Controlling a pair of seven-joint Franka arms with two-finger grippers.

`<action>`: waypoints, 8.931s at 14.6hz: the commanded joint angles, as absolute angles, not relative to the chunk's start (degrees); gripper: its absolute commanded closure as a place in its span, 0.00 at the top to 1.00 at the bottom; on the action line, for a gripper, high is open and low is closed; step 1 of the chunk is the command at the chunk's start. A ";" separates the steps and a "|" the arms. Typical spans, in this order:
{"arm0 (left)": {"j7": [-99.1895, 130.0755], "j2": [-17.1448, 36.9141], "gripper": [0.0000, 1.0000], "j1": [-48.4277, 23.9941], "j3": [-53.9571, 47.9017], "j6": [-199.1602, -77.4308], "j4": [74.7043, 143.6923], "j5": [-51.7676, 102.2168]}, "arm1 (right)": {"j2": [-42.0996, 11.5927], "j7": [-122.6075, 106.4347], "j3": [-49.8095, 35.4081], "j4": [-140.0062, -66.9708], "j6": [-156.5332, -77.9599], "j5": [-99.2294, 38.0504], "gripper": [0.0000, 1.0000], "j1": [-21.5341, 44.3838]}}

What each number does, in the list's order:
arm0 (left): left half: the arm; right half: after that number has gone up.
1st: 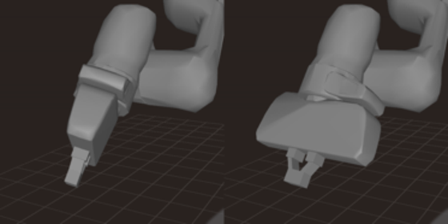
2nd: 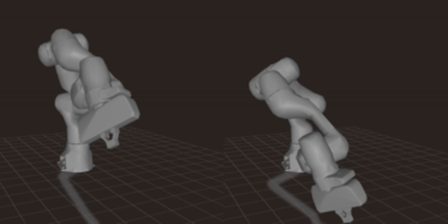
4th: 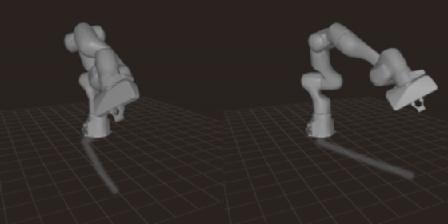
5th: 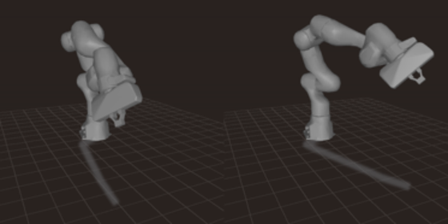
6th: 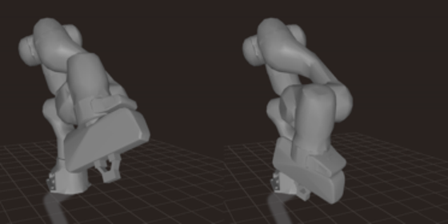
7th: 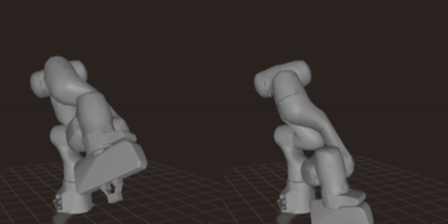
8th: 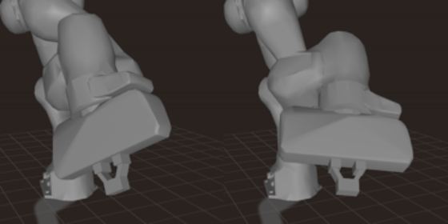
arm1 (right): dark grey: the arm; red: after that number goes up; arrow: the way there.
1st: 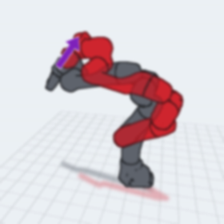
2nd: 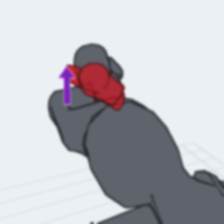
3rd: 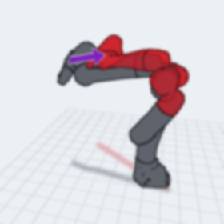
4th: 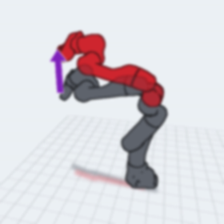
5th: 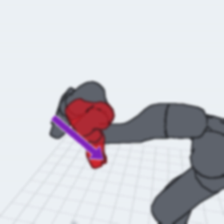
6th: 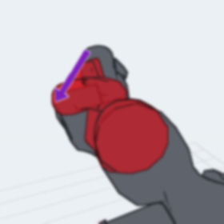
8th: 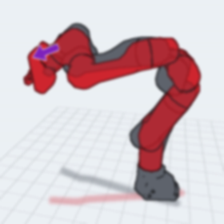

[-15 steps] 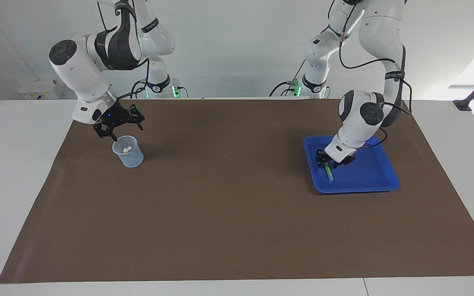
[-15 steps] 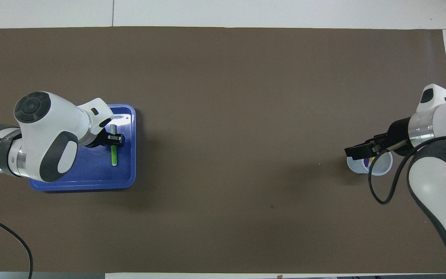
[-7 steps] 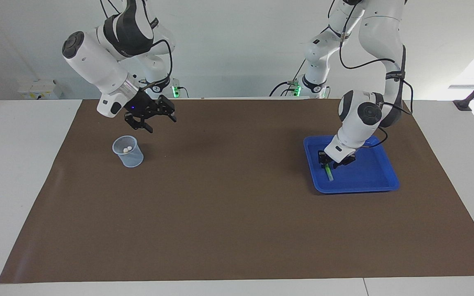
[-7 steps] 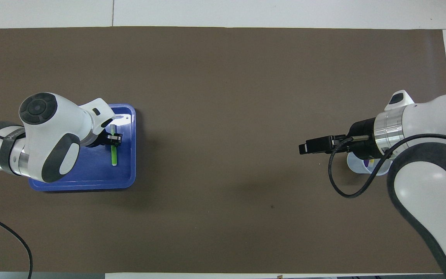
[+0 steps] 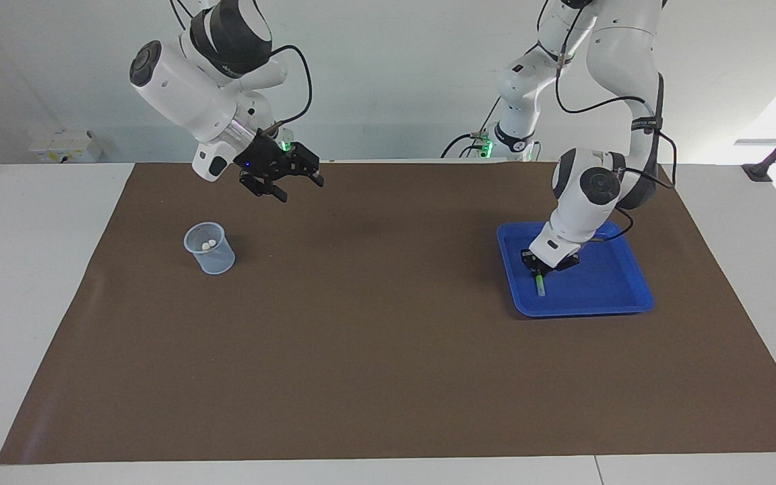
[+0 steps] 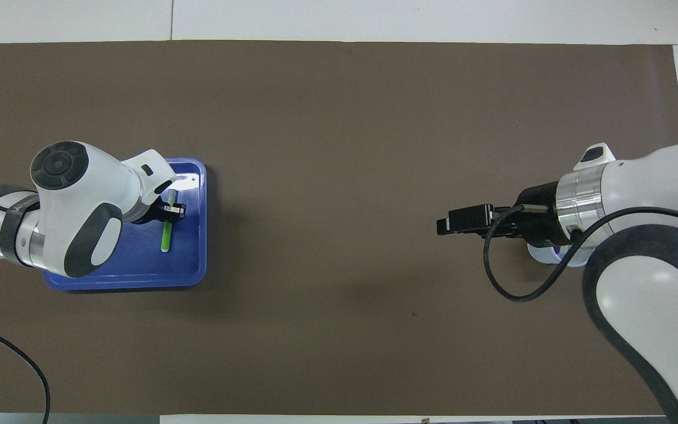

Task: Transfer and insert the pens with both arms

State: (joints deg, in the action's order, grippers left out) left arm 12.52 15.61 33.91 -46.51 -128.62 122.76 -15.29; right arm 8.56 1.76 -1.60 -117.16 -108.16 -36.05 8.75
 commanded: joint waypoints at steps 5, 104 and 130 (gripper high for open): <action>14.06 16.61 0.00 34.28 -46.49 -126.67 120.95 -16.88 | 9.84 8.87 -1.58 -118.21 -107.75 -40.95 1.00 10.80; 96.08 0.97 1.00 -9.36 -20.36 -120.69 108.19 26.46 | 6.59 -29.71 -1.05 -116.57 -106.63 -0.17 1.00 -5.01; -0.09 -0.44 1.00 -6.68 -2.02 -83.23 90.53 3.42 | -2.29 -3.88 5.01 -92.64 -83.15 2.81 1.00 1.75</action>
State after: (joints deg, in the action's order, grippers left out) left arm 0.24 0.19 -8.25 -1.58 -81.86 89.77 1.56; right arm -1.10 -6.64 4.64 -94.59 -84.84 1.67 0.47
